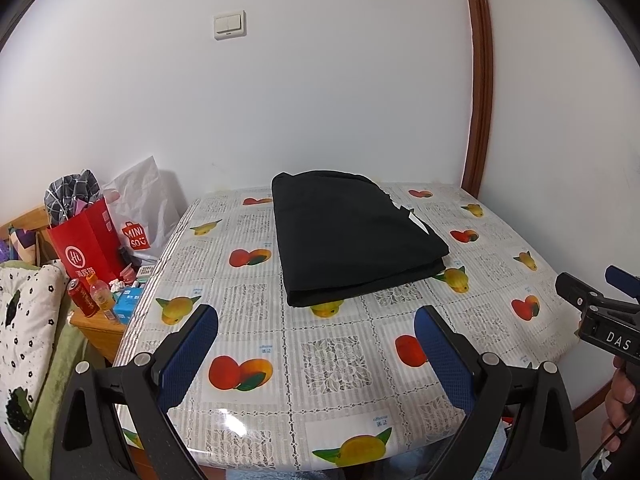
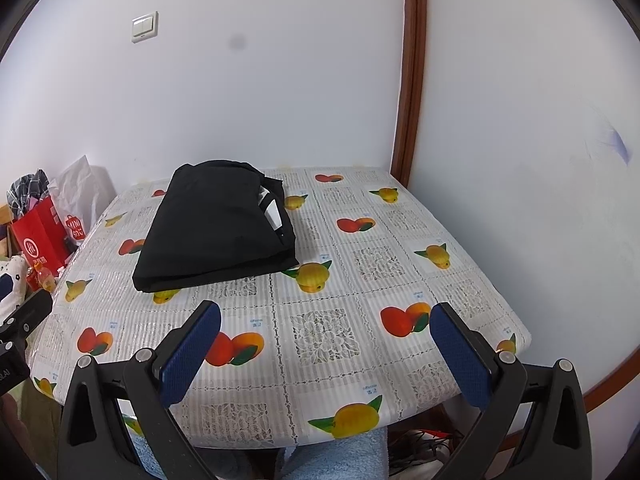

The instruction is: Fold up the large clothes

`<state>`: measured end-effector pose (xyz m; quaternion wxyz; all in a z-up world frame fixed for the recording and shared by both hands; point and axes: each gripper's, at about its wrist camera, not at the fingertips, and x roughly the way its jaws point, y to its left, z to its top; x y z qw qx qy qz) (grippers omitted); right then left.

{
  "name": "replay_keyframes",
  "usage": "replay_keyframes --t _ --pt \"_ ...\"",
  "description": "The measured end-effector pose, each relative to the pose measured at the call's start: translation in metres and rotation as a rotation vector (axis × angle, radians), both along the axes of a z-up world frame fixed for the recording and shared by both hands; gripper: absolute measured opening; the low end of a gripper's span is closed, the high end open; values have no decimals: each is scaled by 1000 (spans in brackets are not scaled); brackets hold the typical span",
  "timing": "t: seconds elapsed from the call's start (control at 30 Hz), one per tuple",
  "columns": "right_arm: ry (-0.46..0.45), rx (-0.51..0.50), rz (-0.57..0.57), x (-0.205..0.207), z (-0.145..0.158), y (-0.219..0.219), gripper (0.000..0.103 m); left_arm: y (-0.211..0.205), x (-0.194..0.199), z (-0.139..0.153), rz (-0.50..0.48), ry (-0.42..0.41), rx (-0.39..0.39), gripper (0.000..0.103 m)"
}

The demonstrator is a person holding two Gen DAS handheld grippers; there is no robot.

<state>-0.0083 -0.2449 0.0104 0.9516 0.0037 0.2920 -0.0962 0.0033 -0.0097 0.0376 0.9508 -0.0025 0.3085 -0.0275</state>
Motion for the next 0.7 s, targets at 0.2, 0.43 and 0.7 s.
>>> replay_keyframes --t 0.2,0.43,0.7 --pt "-1 0 3 -1 0 1 103 0 0 0 -1 1 -1 99" --pt "-2 0 6 -1 0 2 103 0 0 0 -3 1 -1 99" --pt "-5 1 13 -2 1 2 103 1 0 -1 -10 -3 -10 99"
